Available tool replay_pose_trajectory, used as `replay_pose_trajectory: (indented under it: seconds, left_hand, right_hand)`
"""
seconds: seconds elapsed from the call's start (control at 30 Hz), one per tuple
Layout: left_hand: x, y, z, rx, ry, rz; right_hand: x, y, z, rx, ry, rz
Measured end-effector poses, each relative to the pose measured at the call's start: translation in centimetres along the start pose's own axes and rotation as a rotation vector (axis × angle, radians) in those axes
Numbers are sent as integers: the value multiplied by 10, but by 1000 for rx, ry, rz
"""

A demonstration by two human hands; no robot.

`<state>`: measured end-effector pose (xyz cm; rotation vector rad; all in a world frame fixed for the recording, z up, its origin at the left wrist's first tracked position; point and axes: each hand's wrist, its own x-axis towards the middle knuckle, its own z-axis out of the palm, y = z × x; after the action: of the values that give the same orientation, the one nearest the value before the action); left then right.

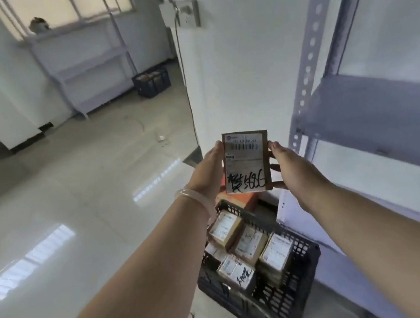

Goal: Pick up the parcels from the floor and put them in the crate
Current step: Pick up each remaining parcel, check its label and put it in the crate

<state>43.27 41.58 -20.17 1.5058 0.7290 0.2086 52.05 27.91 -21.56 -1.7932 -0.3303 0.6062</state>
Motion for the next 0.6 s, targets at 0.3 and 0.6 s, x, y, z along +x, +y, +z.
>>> replay_pose_trajectory:
  seconds: [0.3,0.6]
  left_hand:
    - [74,-73,15,111,-307,-210]
    - [93,-191,53,231,-384,-467]
  right_hand:
    - [15,76,16,69,185,291]
    - [25,218,39,193,204,605]
